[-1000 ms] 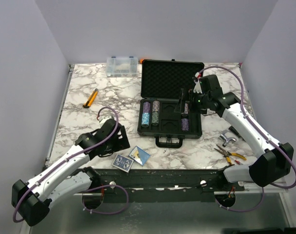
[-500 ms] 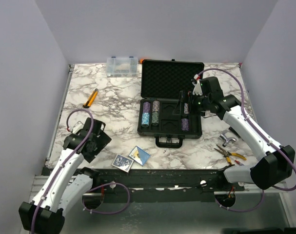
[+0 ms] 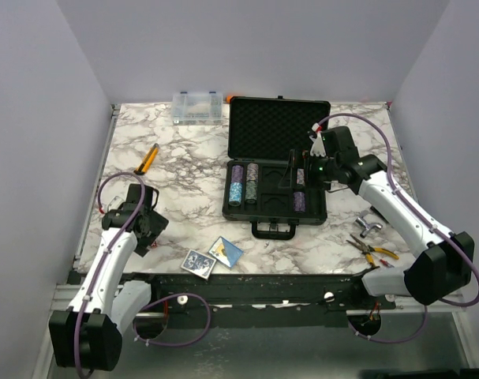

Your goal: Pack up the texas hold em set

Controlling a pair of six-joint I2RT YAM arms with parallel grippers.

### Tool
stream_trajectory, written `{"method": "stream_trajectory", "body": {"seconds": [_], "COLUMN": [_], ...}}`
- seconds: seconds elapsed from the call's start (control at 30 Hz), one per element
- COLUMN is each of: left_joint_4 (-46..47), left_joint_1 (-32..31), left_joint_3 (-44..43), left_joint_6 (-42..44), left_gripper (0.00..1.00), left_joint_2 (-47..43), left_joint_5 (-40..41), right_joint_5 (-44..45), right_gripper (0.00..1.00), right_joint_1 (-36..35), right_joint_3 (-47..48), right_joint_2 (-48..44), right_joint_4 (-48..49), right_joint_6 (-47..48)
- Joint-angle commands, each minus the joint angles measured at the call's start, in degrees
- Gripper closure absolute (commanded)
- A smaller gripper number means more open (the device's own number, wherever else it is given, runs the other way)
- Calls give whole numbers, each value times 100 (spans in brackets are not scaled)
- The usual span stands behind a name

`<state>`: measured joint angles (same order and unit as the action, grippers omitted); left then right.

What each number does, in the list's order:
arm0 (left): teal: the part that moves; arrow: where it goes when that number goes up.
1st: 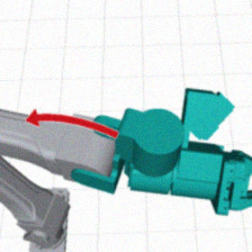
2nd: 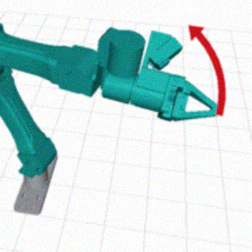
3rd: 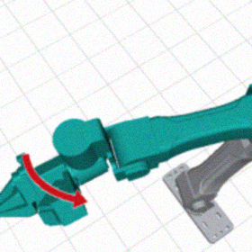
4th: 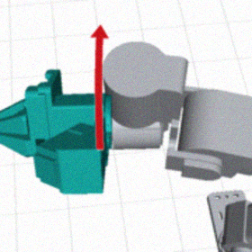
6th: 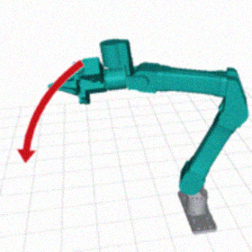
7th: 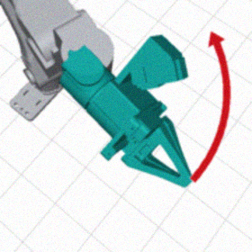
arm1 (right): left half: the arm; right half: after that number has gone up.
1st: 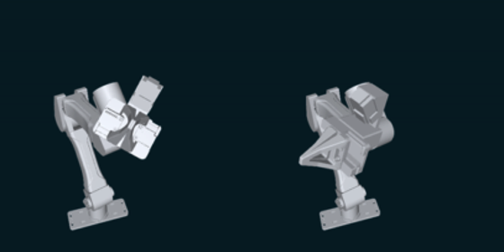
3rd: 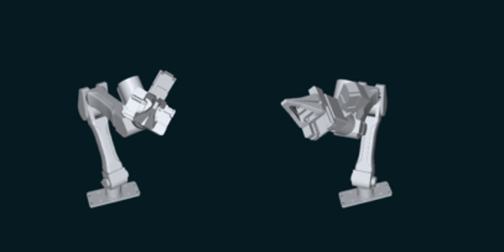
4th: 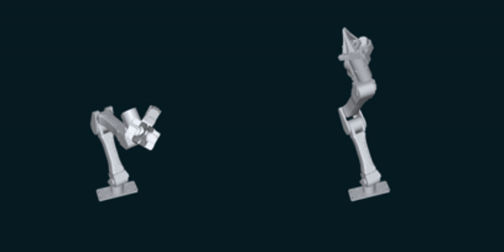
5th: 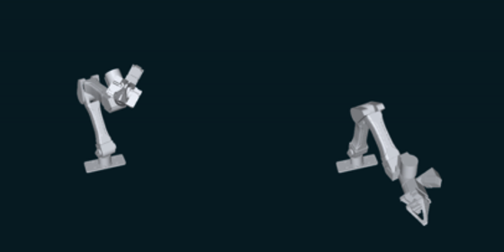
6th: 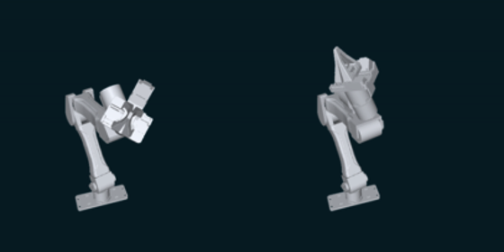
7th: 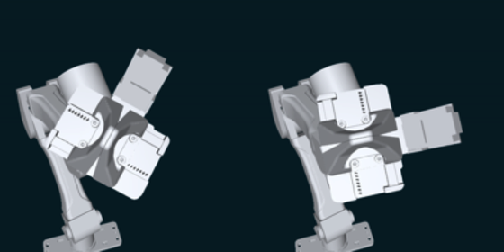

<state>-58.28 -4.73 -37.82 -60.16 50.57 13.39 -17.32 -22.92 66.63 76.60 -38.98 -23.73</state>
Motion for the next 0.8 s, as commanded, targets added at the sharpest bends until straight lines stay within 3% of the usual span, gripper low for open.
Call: {"method": "stream_trajectory", "body": {"seconds": [0.0, 0.17, 0.77], "left_joint_4": [537, 590, 860], "left_joint_1": [149, 274, 394], "left_joint_3": [114, 43, 147], "left_joint_6": [153, 179, -174], "left_gripper": [29, 38, 46], "left_joint_2": [246, 725, 1518], "left_joint_5": [-118, -69, -86], "right_joint_5": [-141, -148, -47], "right_gripper": [0, 0, 0], "right_joint_1": [-17, -20, -17], "right_joint_3": [-53, -70, -14], "right_joint_2": [88, 118, 224], "right_joint_4": [119, 128, 32], "right_joint_6": [49, 107, 287]}}
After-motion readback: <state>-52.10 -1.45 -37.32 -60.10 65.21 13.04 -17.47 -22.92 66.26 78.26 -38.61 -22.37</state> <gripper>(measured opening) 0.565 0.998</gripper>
